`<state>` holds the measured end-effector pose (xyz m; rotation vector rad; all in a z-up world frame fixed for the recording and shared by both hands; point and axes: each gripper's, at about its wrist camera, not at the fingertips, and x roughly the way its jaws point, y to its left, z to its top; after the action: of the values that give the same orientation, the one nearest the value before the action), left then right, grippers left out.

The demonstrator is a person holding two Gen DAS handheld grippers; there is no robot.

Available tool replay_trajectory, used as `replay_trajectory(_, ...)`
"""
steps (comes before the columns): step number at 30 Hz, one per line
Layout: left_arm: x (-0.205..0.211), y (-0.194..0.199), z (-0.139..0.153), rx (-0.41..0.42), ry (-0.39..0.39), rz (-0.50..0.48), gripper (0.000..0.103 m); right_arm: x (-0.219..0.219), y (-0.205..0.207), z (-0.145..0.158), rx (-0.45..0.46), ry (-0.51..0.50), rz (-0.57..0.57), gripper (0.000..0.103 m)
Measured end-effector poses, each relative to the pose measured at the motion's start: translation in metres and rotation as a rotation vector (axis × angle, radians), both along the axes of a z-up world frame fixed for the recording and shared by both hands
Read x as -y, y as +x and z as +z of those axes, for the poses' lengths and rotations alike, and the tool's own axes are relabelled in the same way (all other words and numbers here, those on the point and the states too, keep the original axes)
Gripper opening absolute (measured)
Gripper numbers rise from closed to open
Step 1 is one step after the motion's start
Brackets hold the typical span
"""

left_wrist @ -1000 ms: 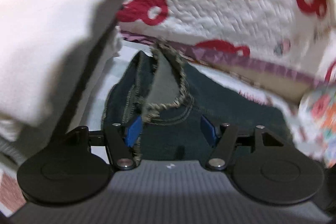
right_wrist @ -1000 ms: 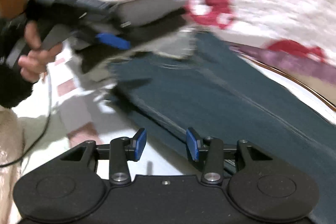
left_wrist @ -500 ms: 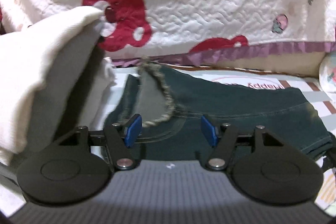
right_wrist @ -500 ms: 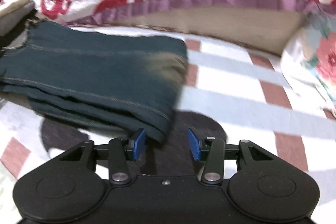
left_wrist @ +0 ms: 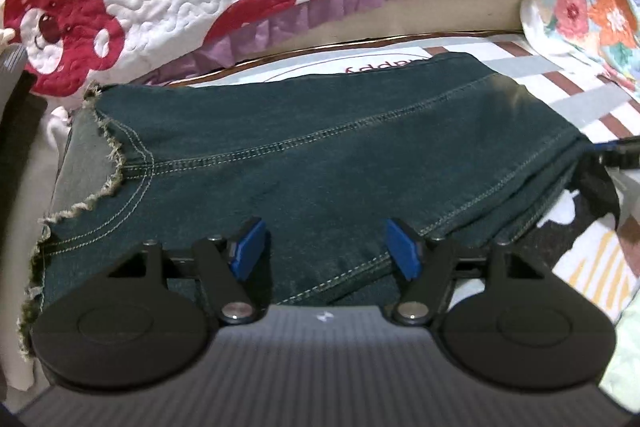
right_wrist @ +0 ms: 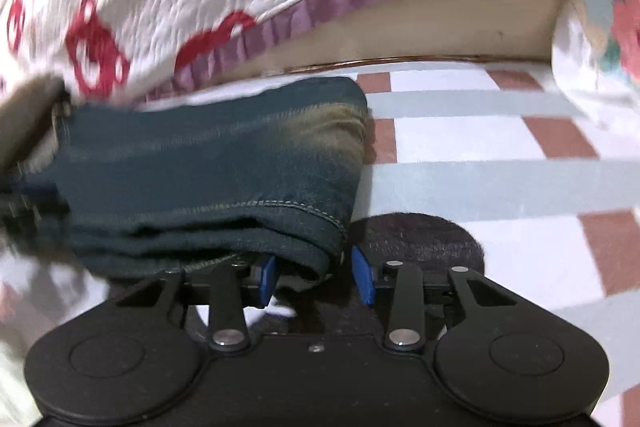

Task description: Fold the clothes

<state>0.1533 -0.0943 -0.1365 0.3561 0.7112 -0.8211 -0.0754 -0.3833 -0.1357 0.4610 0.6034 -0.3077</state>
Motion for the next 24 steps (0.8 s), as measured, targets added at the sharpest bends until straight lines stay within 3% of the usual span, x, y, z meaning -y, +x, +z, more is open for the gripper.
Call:
replay_trajectory(3,-0.002,-0.001,0.000,-0.012,0.004,0.001,0.071,0.010,-0.006,-0.004,0.077,0.151,0.015,0.044)
replay_trajectory(7,-0.007,0.009,0.002,-0.064,-0.039,0.032,0.071,0.007,-0.004,-0.005,0.061,0.141,0.025,0.044)
replay_trajectory(10,-0.007,0.009,0.005,-0.081,-0.065,0.041,0.071,0.012,-0.010,-0.003,0.092,0.214,0.003,0.044)
replay_trajectory(12,0.007,0.003,0.013,-0.083,-0.025,0.091,0.071,0.011,-0.010,-0.002,0.067,0.202,0.016,0.044)
replay_trajectory(14,0.032,-0.014,0.022,-0.057,0.004,0.051,0.072,0.005,-0.007,0.000,0.030,0.149,0.041,0.044)
replay_trajectory(15,0.046,-0.024,0.022,-0.033,0.013,-0.014,0.073,0.004,-0.007,0.001,0.015,0.145,0.038,0.046)
replay_trajectory(20,0.094,-0.056,-0.002,-0.021,0.083,-0.260,0.073,0.009,-0.005,-0.004,0.006,0.205,-0.014,0.048)
replay_trajectory(24,0.106,-0.045,-0.015,-0.030,0.092,-0.232,0.078,0.008,-0.003,-0.002,-0.019,0.184,-0.036,0.048)
